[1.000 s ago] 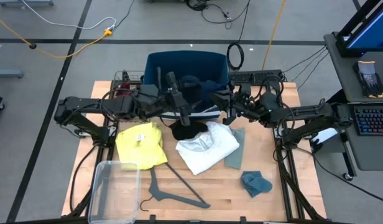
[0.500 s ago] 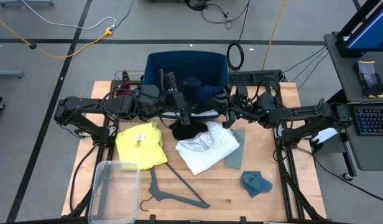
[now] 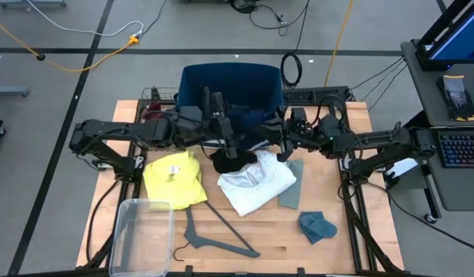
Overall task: Pick & Place Cloths
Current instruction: Put the blue shorts into the brown wire basket, then put the gray sock into the transparent bin
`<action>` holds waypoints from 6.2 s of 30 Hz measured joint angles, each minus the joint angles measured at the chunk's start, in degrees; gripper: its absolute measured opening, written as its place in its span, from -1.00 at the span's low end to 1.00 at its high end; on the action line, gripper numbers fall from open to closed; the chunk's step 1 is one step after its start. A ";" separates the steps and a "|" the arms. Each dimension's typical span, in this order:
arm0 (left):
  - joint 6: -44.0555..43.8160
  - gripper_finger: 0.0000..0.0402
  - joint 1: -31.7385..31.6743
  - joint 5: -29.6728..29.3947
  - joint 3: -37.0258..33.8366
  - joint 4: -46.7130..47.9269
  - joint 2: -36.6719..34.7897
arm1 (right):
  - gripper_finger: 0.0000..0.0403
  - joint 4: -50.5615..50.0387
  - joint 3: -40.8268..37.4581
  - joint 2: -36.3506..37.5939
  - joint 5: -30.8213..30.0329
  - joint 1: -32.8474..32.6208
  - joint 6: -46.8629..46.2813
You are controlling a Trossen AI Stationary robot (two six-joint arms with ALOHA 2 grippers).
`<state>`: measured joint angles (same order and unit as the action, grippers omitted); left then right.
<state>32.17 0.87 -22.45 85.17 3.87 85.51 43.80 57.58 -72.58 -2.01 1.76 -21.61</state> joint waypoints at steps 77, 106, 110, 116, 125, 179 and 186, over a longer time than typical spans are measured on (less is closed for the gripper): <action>-63.67 -0.98 -44.53 -9.16 -29.42 43.88 -24.76 | -1.00 -44.12 -0.02 18.10 13.82 -1.11 17.98; -65.00 -0.55 -52.24 7.21 -43.94 28.93 -24.78 | -1.00 -45.58 -0.02 18.10 13.78 -1.11 17.82; -65.25 -0.30 -52.22 7.24 -43.43 30.32 -24.87 | -1.00 -45.58 -0.02 18.10 13.79 -1.11 17.82; -62.80 0.00 -52.22 7.50 -38.21 36.41 -26.75 | -1.00 -45.56 -0.02 18.10 13.78 -1.11 17.80; -62.26 0.07 -51.81 7.37 -29.11 39.45 -30.41 | -1.00 -45.53 -0.02 18.10 13.78 -1.11 17.80; -66.12 -0.56 -56.66 8.12 -32.73 43.37 -36.33 | -1.00 -45.80 -0.04 18.08 14.06 -1.10 16.08; -61.81 -0.56 -51.91 16.37 -30.52 39.16 -42.69 | -1.00 -45.84 -0.04 18.08 14.08 -1.09 16.07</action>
<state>-29.64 -51.04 -6.07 54.65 43.03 42.82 -2.04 57.54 -54.50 12.08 0.67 -5.54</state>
